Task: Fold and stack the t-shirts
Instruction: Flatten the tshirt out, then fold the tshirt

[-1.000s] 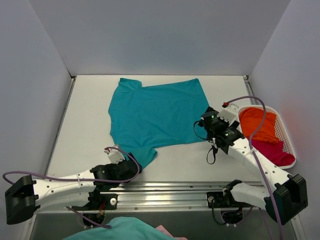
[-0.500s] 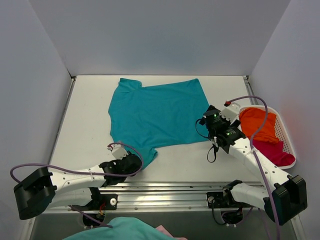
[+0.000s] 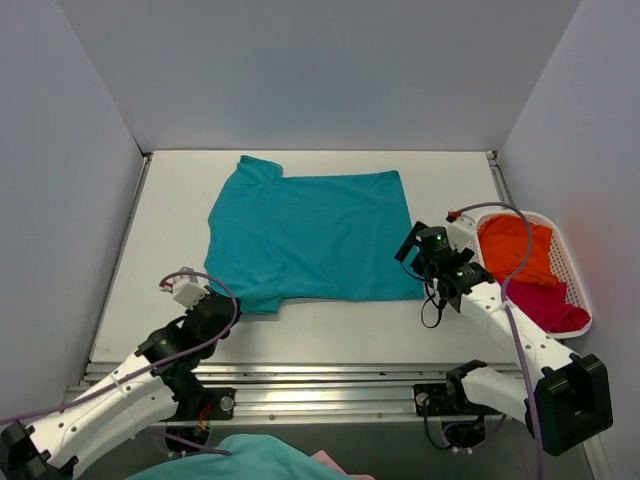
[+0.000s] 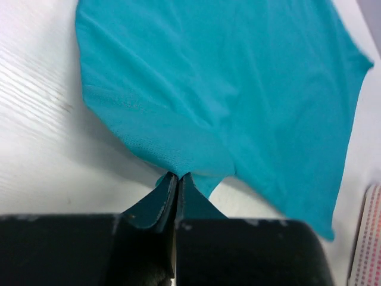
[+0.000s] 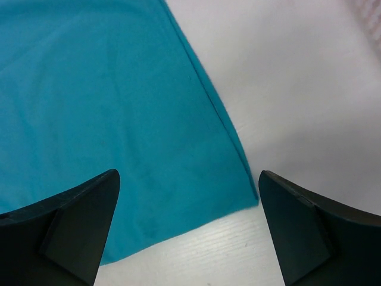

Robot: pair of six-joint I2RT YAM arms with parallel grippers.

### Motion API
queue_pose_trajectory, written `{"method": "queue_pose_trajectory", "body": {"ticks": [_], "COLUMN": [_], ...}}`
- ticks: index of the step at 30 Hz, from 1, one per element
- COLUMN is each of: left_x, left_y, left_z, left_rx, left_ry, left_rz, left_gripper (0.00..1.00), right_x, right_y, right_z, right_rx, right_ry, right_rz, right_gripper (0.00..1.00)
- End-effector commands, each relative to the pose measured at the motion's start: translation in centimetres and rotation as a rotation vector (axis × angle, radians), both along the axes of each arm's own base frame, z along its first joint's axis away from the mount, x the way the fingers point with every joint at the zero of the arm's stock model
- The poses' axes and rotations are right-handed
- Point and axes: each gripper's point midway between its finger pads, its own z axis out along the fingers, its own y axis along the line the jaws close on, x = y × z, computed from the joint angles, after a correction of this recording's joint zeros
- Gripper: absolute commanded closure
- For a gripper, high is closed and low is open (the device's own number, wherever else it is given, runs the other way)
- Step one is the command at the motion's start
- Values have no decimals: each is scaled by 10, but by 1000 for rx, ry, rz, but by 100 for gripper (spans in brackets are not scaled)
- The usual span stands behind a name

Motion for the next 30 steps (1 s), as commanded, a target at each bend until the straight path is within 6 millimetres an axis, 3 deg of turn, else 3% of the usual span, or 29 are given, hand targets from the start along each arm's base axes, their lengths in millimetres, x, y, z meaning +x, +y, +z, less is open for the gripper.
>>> {"method": "queue_pose_trajectory", "body": {"ticks": [1, 6, 17, 21, 26, 30], "left_x": [-2, 1, 7, 7, 9, 11], "left_y": [42, 40, 32, 30, 27, 23], "left_z": [3, -8, -10, -10, -13, -15], "left_rx": [147, 144, 148, 143, 132, 122], "left_ry": [11, 43, 52, 51, 49, 50], "left_rz": [28, 11, -10, -16, -24, -33], "left_gripper": [98, 98, 98, 98, 98, 98], "right_x": [-18, -43, -91, -105, -109, -99], "right_y": [36, 52, 46, 38, 39, 40], "right_z": [-28, -54, -75, -94, -111, -115], "right_rx": [169, 296, 278, 262, 261, 251], "right_ry": [93, 163, 265, 305, 336, 322], "right_rz": [173, 175, 139, 116, 111, 102], "right_gripper": [1, 3, 5, 7, 9, 12]}}
